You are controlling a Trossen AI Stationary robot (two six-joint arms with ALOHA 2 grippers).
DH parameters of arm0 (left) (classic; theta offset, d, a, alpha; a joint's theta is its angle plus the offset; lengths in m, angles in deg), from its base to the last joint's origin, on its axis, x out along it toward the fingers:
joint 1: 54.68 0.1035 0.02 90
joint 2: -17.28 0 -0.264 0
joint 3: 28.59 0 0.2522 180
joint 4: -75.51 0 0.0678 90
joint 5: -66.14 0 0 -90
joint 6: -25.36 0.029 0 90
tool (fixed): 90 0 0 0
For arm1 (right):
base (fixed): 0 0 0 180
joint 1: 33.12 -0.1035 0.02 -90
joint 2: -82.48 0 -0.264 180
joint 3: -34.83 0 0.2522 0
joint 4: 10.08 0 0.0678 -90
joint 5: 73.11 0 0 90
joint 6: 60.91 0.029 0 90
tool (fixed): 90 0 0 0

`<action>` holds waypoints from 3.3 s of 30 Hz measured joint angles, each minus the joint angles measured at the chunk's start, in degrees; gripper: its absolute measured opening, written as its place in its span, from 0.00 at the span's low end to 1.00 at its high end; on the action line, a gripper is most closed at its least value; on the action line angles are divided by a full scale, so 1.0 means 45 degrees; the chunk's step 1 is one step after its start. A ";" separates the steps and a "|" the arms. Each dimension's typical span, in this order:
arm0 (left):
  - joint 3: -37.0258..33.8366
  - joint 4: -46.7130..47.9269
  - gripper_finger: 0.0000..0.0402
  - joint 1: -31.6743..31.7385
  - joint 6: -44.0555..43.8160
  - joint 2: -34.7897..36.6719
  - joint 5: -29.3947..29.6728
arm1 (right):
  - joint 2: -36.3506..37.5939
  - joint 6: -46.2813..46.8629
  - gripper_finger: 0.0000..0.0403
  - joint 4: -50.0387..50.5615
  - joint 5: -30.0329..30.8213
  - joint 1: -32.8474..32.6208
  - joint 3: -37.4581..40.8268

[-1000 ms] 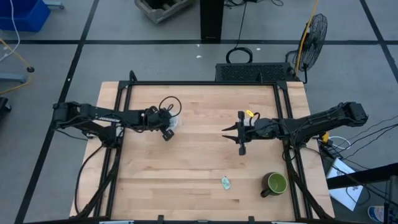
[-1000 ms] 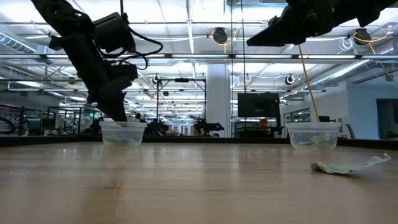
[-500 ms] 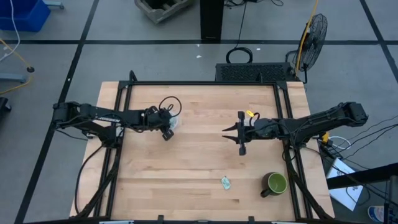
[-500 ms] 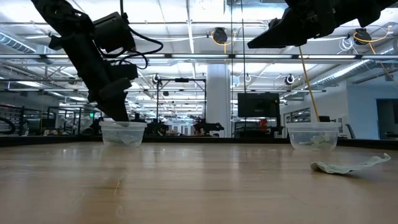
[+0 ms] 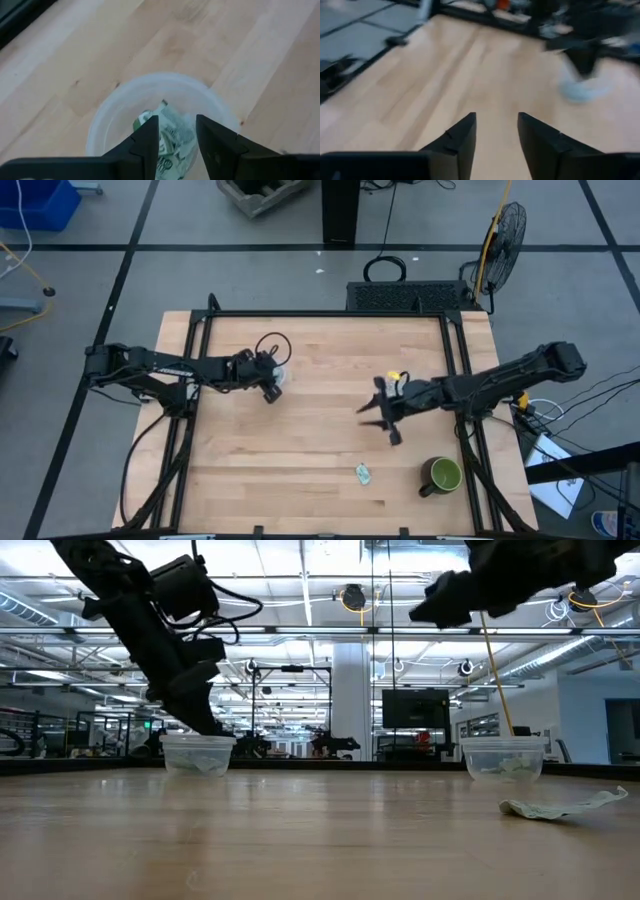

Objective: Pick and place Stevia / Truvia into bins
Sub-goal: Put the stevia packet into the right transparent container, then return to Home Position

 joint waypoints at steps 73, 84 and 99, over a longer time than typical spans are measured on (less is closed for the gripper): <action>0.2254 0.0000 0.33 -0.0534 0.1823 0.1924 -0.0087 | 0.2550 0.7517 0.22 1.1683 0.9220 -0.0435 0.0020; 0.2254 -0.0024 0.33 -0.0534 0.1734 0.1924 -0.0087 | 0.1713 0.7085 0.42 1.1076 0.8324 -0.0172 0.0020; 0.2239 0.1269 0.33 -0.0427 0.0518 0.2660 -0.0846 | 0.2553 0.6623 0.43 0.9863 0.6940 -0.0177 0.0015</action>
